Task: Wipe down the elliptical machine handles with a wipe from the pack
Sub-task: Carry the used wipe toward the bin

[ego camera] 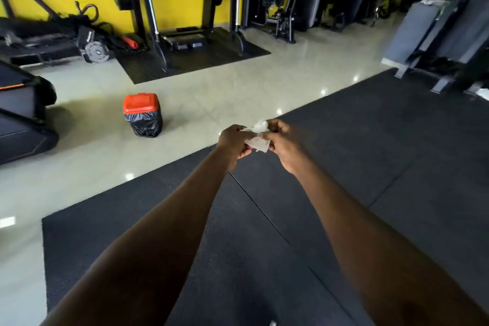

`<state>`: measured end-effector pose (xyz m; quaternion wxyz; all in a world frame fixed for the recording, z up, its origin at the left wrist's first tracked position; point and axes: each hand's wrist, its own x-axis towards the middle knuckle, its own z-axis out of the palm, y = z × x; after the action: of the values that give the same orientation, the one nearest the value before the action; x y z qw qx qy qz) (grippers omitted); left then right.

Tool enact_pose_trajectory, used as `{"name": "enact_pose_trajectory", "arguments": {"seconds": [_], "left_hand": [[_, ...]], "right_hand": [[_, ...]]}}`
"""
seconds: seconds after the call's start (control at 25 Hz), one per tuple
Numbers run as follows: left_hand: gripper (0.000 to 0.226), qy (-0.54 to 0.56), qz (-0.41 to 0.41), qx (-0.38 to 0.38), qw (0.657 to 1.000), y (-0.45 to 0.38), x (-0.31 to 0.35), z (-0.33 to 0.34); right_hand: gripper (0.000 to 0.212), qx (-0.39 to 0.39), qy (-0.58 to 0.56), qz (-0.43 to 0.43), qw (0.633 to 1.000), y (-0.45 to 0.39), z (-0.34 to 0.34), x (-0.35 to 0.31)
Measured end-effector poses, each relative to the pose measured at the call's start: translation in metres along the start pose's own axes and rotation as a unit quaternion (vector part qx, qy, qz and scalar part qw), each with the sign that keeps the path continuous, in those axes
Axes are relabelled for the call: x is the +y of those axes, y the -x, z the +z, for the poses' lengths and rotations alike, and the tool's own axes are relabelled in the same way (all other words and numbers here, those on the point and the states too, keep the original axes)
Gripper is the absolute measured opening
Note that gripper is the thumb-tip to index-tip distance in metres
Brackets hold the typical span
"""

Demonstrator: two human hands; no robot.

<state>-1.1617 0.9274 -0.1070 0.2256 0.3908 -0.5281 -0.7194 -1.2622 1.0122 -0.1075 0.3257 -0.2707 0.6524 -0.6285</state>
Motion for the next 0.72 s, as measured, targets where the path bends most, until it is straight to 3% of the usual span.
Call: {"name": "enact_pose_trajectory", "arguments": {"seconds": [0.2,0.36,0.52,0.64,0.72], "left_hand": [[0.013,0.071,-0.012,0.067,0.995,-0.157,0.047,-0.034],[0.014,0.042,0.038,0.114,0.992,-0.278,0.094,-0.068],[0.015,0.043,0.054,0.207,0.976,-0.375,0.131,-0.142],[0.005,0.07,0.042,0.228,0.97,-0.451,0.147,-0.206],[0.012,0.072,0.049,0.24,0.967,-0.505,0.158,-0.255]], "right_hand": [[0.027,-0.055,0.043,-0.025,0.997,-0.178,0.047,0.012],[0.01,-0.125,-0.01,0.043,0.991,-0.326,0.094,-0.005],[0.019,-0.223,0.028,0.067,0.972,-0.437,0.179,-0.018],[0.008,-0.236,0.056,0.044,0.969,-0.521,0.251,-0.012],[0.01,-0.238,0.065,0.043,0.968,-0.575,0.306,-0.006]]}}
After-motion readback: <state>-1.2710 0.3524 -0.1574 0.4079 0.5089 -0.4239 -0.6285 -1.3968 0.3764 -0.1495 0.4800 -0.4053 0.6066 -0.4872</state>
